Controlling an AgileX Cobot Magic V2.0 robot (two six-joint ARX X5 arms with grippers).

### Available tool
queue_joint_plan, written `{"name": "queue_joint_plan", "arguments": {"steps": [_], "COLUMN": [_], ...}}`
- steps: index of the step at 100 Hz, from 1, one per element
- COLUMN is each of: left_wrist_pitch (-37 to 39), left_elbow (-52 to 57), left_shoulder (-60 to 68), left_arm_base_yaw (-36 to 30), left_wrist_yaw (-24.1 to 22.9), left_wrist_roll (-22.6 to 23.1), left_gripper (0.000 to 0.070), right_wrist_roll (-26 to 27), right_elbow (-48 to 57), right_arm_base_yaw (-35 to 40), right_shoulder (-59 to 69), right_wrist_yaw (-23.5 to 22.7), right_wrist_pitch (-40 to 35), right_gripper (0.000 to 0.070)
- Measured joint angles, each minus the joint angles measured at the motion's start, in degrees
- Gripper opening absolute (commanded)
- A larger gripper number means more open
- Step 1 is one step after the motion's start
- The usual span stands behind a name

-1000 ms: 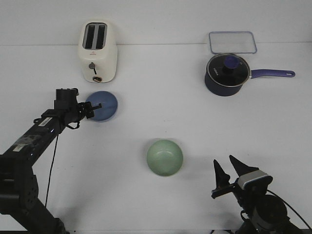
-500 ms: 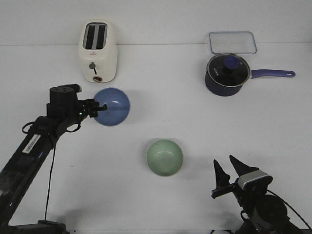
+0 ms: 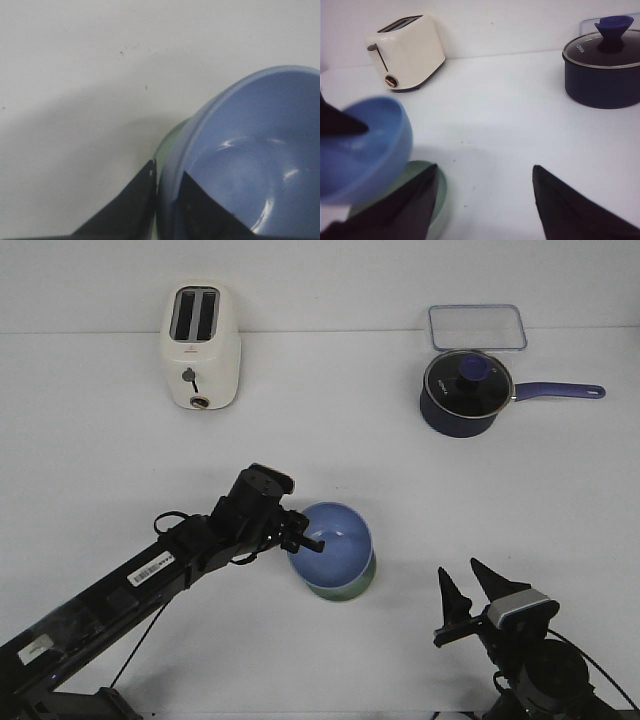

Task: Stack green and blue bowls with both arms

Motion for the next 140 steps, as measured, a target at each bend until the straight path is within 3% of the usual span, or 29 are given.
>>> {"name": "queue_joint_plan", "arguments": {"steps": [32,37,46,53,79,102,118,129,135,140], "left_wrist_pitch": [0.0,0.2,1.7,2.0,1.4,-1.6,0.6,3.3,4.4,5.4], "left_elbow": [0.0,0.0,0.0,0.0,-0.2,-0.9,-13.3,-25.0,-29.5,-32.5], "left_shoulder": [5.5,5.5,5.5,5.5,2.2,-17.0,-32.5,-41.9,-45.7,-48.4], "left_arm_base_yaw": [-1.9,-2.0,-2.7,-2.8,-2.1,3.2,4.3,4.6,4.6,4.6], "left_wrist_yaw": [-2.2,-2.0,-1.7,-1.5,-1.9,-8.9,-14.0,-15.0,-15.0,-15.0], "left_wrist_roll": [-0.2,-0.3,-0.4,-0.4,0.0,2.8,3.2,1.0,-0.5,-1.7], "left_gripper": [0.0034,0.0123,0.0376,0.0424,0.0421,0.0418,0.0417,0.0411,0.0346,0.0210], "right_wrist_roll": [0.0,0.0,0.0,0.0,-0.4,-1.2,-1.2,-1.2,-1.2,-1.2], "right_elbow": [0.0,0.0,0.0,0.0,0.0,0.0,0.0,0.0,0.0,0.0], "right_arm_base_yaw": [0.0,0.0,0.0,0.0,0.0,0.0,0.0,0.0,0.0,0.0], "right_shoulder": [0.0,0.0,0.0,0.0,0.0,0.0,0.0,0.0,0.0,0.0], "right_wrist_yaw": [0.0,0.0,0.0,0.0,0.0,0.0,0.0,0.0,0.0,0.0], "right_wrist_pitch": [0.0,0.0,0.0,0.0,0.1,0.5,0.6,0.7,0.7,0.7], "right_gripper": [0.0375,0.0376,0.0376,0.0376,0.0376,0.0376,0.0376,0.0375,0.0374,0.0349]}}
